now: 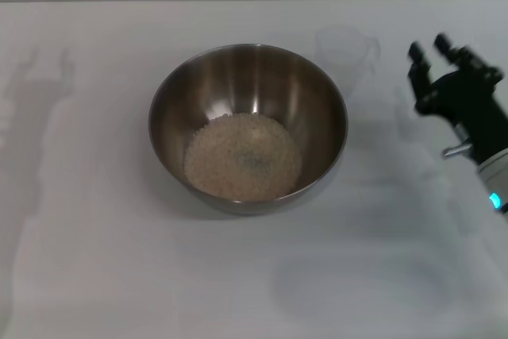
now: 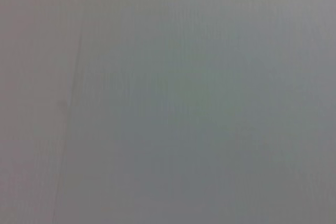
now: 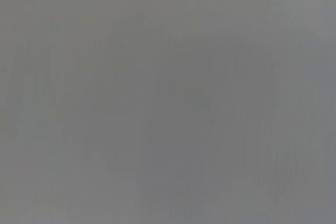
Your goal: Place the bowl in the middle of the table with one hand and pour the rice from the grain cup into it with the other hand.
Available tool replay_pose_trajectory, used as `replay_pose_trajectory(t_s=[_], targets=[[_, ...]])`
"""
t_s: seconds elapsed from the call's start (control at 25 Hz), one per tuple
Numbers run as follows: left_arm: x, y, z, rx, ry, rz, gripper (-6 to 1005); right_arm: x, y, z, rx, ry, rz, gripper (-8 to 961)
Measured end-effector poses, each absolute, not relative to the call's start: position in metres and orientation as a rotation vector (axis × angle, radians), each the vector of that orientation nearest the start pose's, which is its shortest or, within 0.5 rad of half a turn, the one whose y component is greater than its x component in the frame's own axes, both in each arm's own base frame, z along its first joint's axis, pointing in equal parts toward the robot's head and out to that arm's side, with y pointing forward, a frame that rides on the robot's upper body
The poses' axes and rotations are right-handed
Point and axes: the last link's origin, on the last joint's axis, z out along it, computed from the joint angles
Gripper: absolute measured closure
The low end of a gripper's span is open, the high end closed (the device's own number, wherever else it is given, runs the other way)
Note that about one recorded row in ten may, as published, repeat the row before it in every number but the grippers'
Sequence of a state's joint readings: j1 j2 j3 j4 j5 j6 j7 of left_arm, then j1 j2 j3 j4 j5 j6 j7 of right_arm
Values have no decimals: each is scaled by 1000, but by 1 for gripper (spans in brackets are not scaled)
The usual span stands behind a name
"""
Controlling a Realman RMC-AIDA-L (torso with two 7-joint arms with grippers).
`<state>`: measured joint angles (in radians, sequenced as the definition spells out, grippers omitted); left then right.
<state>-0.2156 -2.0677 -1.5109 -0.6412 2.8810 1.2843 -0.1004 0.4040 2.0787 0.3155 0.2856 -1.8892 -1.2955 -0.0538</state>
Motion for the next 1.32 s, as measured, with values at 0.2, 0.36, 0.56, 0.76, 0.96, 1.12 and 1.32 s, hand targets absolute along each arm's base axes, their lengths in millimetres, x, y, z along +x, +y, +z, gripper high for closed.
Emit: replay_pose_trajectory(t_s=[0.2, 0.36, 0.56, 0.76, 0.96, 1.12, 1.32], targets=[[-283, 325, 77, -1288, -188, -946, 439, 275, 321, -18, -1640, 305, 958, 638], [-286, 325, 76, -1287, -199, -939, 432, 256, 343, -9, -1635, 223, 995, 504], [-295, 323, 74, -1291, -236, -927, 423, 242, 361, -1, -1631, 160, 1000, 368], [-302, 322, 76, -1288, -321, -1004, 414, 236, 372, 4, -1637, 126, 986, 343], [-303, 320, 77, -1276, -283, -960, 371, 230, 378, 6, -1639, 98, 988, 344], [-301, 320, 77, -1271, -257, -948, 296, 229, 380, 9, -1623, 100, 991, 345], [-302, 321, 81, -1253, -255, -949, 201, 228, 382, 10, -1615, 103, 997, 345]])
